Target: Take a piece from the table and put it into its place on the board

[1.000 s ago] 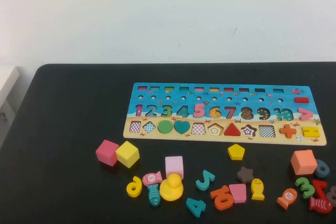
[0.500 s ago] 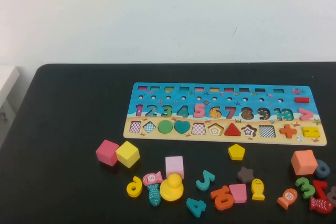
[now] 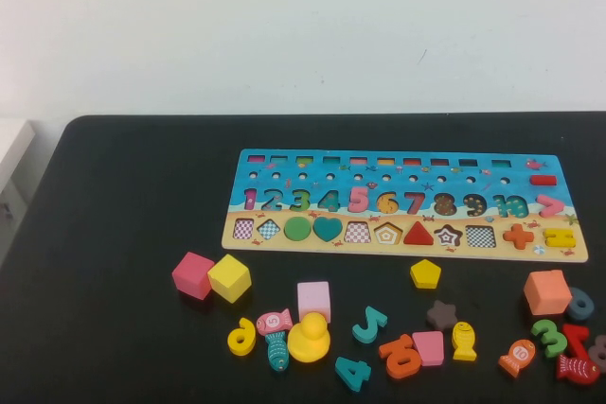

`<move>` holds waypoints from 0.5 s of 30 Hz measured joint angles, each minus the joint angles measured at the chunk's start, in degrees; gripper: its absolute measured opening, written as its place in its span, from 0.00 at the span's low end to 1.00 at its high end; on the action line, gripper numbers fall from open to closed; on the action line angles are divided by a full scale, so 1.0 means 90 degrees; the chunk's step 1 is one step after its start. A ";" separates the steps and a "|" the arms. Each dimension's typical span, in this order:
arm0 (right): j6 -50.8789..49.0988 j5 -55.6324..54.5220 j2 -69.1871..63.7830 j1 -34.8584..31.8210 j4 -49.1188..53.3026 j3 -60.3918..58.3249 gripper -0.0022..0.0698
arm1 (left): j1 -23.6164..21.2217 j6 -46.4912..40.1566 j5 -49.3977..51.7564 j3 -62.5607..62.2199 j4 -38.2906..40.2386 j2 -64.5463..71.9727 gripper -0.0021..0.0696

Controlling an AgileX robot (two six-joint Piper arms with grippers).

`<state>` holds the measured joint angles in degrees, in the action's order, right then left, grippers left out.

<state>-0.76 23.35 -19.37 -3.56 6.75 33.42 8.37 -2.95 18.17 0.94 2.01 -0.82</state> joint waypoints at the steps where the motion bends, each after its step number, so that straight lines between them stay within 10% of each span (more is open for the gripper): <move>1: 0.0085 0.0275 -0.0330 0.0000 -0.0051 0.0223 0.06 | 0.0000 0.0000 0.0000 0.0000 0.0000 0.0000 0.03; 15: 0.0431 0.0737 -0.4023 0.0000 -0.1737 0.0910 0.06 | 0.0000 0.0000 0.0000 0.0000 0.0000 0.0000 0.03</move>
<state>3.12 29.99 -55.58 -3.56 -8.88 41.62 8.37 -2.95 18.17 0.94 2.01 -0.82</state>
